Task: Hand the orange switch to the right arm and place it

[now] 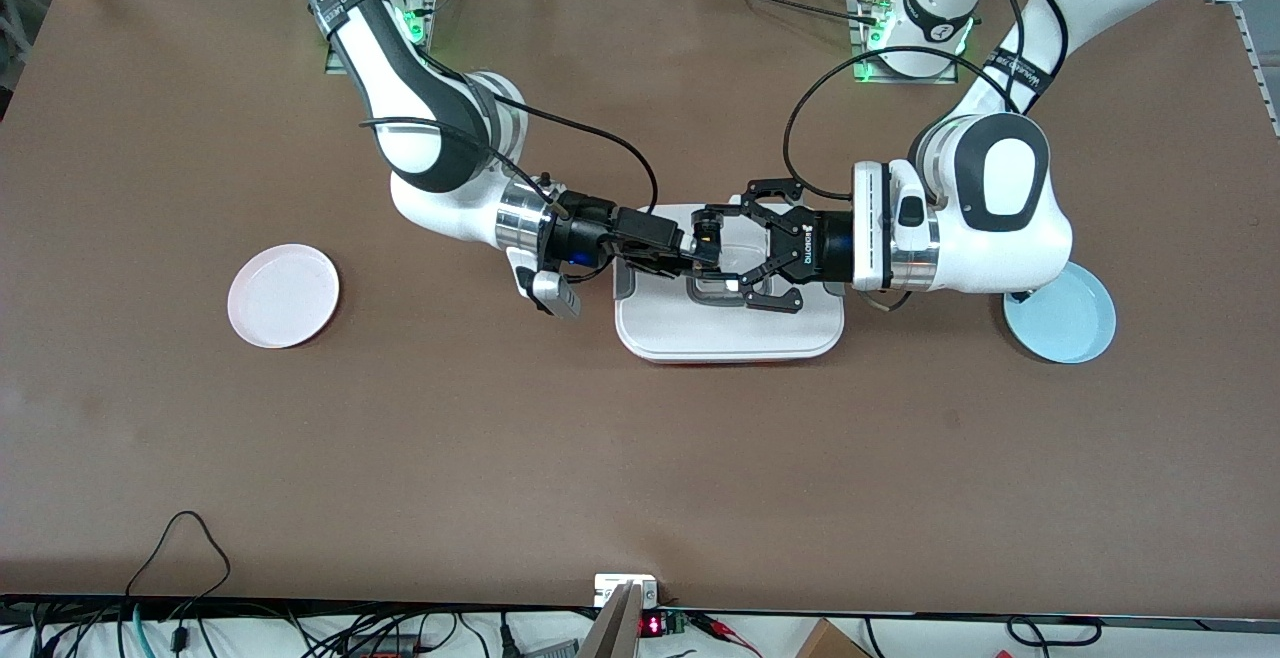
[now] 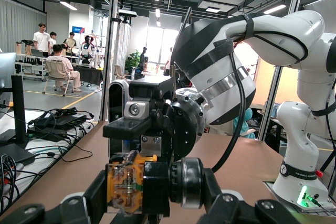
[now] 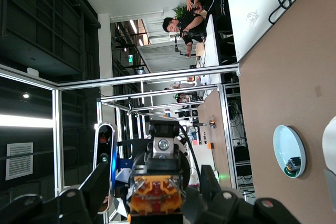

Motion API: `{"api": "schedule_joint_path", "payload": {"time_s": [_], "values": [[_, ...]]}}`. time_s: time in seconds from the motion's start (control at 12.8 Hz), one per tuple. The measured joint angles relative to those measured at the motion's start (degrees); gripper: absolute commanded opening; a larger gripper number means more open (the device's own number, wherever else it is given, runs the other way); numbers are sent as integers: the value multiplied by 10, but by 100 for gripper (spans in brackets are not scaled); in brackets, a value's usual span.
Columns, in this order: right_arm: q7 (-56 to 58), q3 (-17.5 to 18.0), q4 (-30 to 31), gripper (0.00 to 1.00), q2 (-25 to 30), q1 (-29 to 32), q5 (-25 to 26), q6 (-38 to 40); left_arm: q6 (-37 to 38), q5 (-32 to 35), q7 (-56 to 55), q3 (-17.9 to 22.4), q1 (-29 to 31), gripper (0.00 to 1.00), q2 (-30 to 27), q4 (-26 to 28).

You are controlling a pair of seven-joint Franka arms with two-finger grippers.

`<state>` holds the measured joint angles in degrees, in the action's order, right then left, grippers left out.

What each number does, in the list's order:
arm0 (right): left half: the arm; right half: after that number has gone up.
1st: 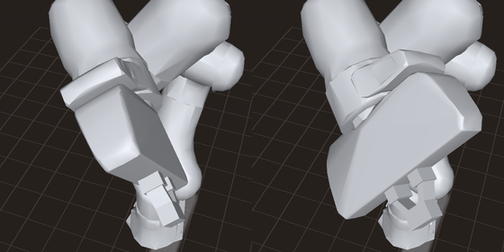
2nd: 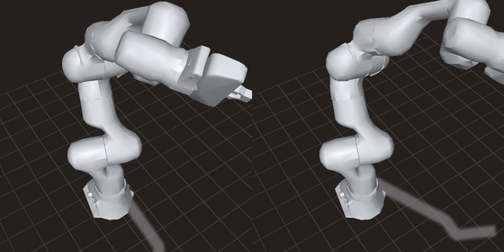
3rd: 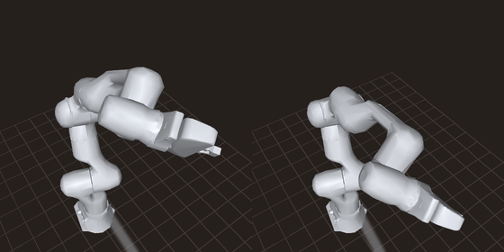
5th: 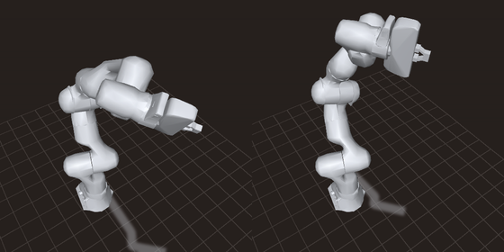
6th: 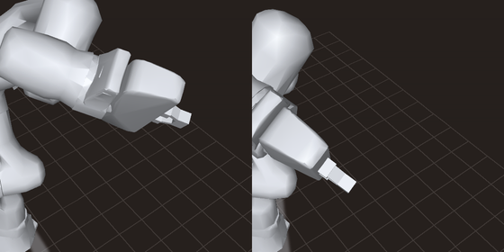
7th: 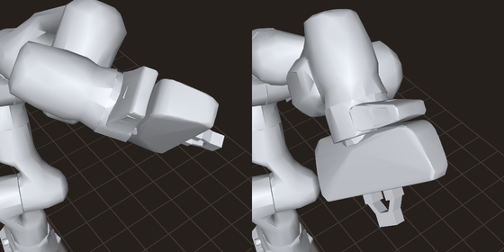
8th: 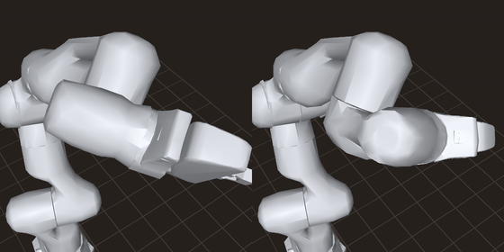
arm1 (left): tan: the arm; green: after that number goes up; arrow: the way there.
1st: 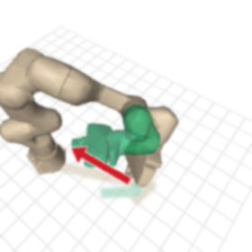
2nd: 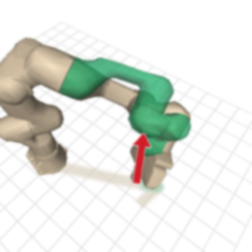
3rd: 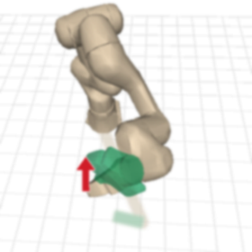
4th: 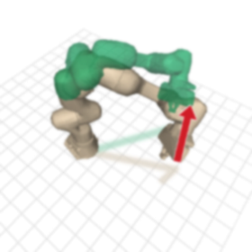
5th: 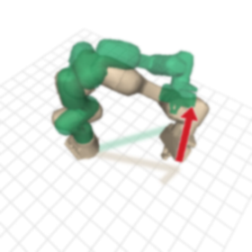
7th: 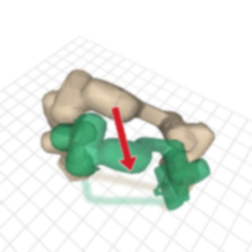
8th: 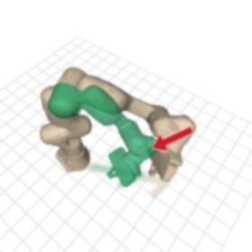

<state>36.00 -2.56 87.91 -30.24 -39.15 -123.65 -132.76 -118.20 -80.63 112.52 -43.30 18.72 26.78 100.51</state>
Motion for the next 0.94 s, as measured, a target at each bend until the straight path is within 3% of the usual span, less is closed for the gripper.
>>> {"api": "schedule_joint_path", "payload": {"time_s": [0.62, 0.94], "values": [[0, -5, -8, 66, -3, 1, 0, -5, 0, -8, 0, -3, 0, 32, 0, 0], [0, -5, -8, 51, -3, 1, 0, -5, 0, -9, 0, -4, 0, 32, 0, 0]]}}
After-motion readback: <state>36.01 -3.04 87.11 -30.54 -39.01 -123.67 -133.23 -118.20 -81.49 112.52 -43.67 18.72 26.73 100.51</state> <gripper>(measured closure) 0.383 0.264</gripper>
